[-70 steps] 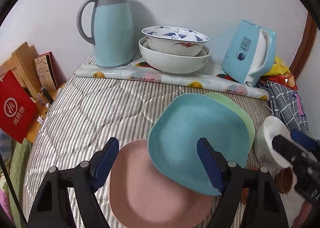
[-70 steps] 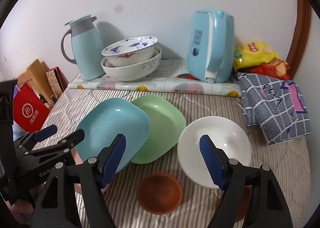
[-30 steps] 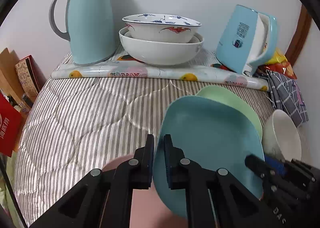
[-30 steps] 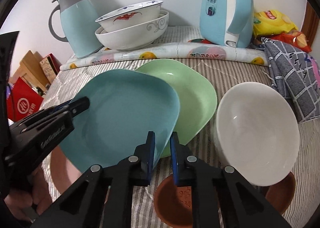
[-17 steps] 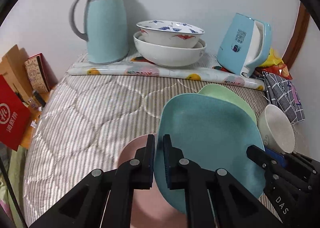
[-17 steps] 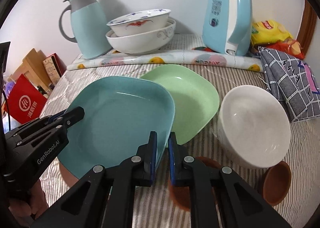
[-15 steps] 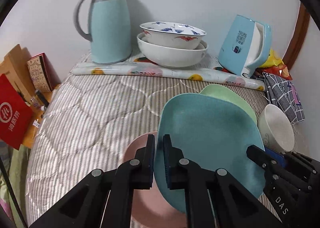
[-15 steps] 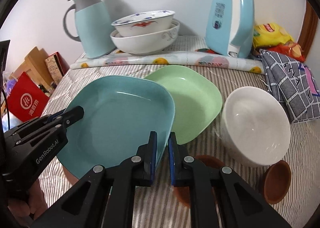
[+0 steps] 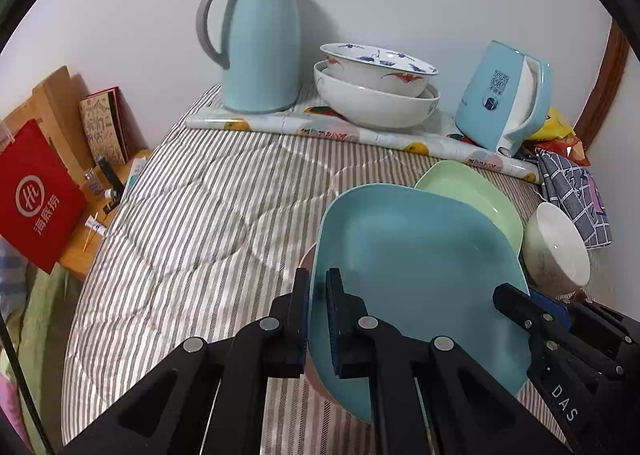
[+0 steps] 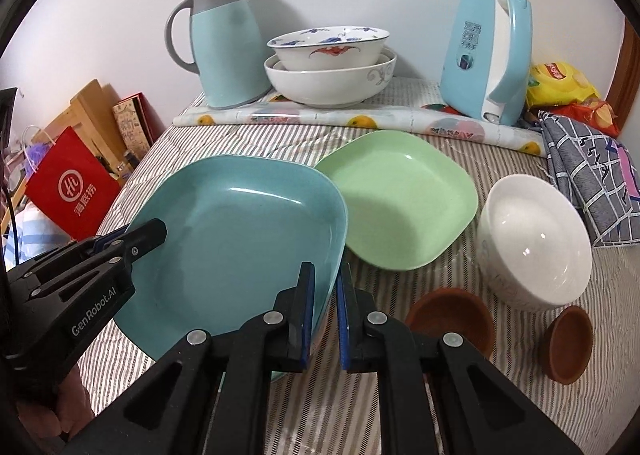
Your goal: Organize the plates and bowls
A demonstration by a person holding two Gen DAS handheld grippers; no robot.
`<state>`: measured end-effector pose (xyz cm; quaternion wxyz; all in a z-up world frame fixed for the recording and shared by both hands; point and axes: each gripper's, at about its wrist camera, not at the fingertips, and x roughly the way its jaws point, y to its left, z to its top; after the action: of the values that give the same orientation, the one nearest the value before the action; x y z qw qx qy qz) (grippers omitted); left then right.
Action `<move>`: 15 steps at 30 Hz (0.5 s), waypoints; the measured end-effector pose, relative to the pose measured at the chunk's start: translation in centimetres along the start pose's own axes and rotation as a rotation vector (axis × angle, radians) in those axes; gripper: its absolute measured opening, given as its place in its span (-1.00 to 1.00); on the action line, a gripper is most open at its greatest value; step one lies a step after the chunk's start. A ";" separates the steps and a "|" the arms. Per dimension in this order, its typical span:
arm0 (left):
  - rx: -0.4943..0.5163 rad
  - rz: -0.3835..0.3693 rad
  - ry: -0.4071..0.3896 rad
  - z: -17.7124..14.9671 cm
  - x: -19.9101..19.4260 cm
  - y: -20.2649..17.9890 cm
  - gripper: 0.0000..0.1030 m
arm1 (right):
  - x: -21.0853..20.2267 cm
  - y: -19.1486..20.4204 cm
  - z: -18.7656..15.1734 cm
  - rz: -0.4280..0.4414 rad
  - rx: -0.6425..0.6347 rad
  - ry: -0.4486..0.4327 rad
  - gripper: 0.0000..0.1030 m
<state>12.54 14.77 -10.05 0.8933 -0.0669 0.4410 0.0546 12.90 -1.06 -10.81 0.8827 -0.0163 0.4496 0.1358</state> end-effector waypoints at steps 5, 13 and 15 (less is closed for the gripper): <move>0.001 0.004 0.021 -0.9 0.7 0.1 -0.83 | 0.6 0.2 -0.7 -0.007 -0.006 0.010 -0.80; 0.002 0.004 0.052 -1.7 2.2 0.4 -0.83 | 2.1 0.4 -1.5 -0.021 -0.017 0.035 -0.80; 0.003 0.005 0.059 -1.8 2.5 0.4 -0.83 | 2.4 0.4 -1.6 -0.021 -0.015 0.042 -0.80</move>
<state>12.57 14.94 -13.12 0.8798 -0.0661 0.4675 0.0539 12.90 -0.39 -13.66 0.8741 -0.0304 0.4671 0.1295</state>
